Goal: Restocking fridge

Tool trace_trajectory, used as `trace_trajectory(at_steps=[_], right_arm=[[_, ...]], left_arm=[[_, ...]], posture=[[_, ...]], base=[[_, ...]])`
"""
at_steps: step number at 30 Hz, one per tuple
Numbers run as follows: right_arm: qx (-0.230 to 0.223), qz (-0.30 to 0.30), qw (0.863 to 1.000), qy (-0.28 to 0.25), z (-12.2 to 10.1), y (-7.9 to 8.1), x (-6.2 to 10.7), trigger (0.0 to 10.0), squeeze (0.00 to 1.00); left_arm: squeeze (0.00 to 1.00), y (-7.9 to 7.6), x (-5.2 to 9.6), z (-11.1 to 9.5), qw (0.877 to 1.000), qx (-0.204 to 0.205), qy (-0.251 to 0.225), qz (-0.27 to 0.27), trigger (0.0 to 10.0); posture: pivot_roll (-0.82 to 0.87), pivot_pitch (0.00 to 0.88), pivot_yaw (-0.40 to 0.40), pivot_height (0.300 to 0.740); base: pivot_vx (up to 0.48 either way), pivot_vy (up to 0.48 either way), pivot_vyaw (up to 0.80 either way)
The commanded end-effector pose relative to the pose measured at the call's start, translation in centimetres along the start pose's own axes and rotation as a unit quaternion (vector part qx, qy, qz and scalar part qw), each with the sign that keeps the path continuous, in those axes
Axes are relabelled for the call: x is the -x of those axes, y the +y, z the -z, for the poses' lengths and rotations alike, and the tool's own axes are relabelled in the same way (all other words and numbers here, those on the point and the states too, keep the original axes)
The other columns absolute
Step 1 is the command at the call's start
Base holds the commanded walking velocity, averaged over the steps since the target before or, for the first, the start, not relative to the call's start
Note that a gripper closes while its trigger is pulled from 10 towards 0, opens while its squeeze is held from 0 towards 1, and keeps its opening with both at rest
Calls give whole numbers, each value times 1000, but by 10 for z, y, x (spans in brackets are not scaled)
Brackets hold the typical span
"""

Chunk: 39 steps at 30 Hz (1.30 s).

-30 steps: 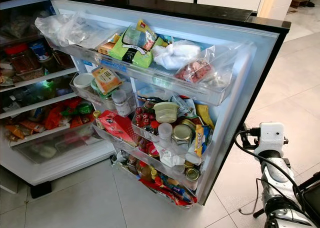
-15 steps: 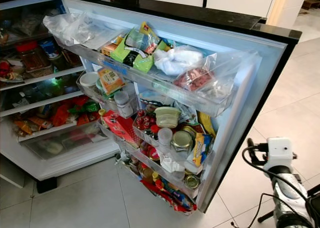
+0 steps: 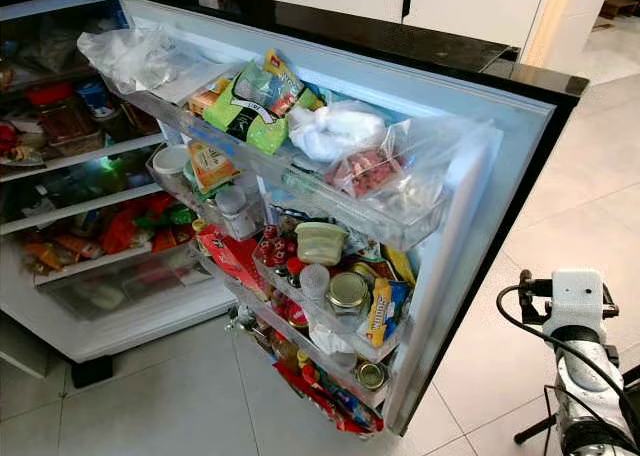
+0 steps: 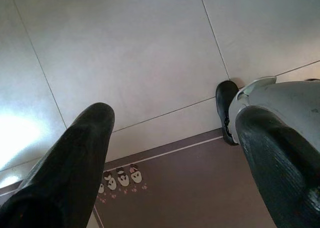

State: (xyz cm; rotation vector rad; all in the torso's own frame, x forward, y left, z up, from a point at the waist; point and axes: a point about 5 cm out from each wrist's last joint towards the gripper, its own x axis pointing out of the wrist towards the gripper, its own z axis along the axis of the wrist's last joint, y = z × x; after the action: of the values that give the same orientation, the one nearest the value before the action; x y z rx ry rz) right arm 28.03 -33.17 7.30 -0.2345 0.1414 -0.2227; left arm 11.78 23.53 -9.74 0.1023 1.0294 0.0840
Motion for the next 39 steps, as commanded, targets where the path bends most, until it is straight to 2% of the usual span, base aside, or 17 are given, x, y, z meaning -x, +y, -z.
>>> trace_trajectory(at_steps=[1,7,15,22,25,27,31,34,39], right_arm=[[-10,-22,999,-23,-9,7,-4,10000,0],[-17,-82,996,-14,-3,20,-2,10000,0],[-28,-125,992,-10,0,24,1,10000,0],[-13,-198,980,27,14,32,10,10000,0],[5,-186,981,50,20,30,12,10000,0],[27,-148,982,115,39,25,18,10000,0],[31,-123,978,168,60,28,30,10000,0],[20,-112,977,181,69,35,36,10000,0],[16,-103,980,171,65,37,33,10000,0]], left_arm=[[0,2,1,3,1000,-4,9,-1,10000],[0,2,1,5,1000,-5,12,-1,10000],[0,2,1,7,1000,-5,18,0,10000],[0,2,1,7,1000,-5,20,0,10000],[0,2,1,7,1000,-5,19,0,10000],[0,1,1,7,1000,-1,18,0,10000],[0,0,1,7,1000,6,17,-1,10000],[0,0,2,8,1000,8,16,-2,10000],[0,0,2,8,1000,7,16,-3,10000]], posture=[[-95,0,63,740],[-92,0,61,740],[-95,0,60,740],[-96,0,57,740],[-96,0,56,740],[-97,0,53,740],[-89,0,50,740],[-90,0,51,740],[-93,0,51,740]], base=[[0,0,0],[0,0,0],[0,0,0],[0,0,0],[0,0,0],[-131,0,0],[-304,0,0],[-325,0,0],[-325,0,0]])
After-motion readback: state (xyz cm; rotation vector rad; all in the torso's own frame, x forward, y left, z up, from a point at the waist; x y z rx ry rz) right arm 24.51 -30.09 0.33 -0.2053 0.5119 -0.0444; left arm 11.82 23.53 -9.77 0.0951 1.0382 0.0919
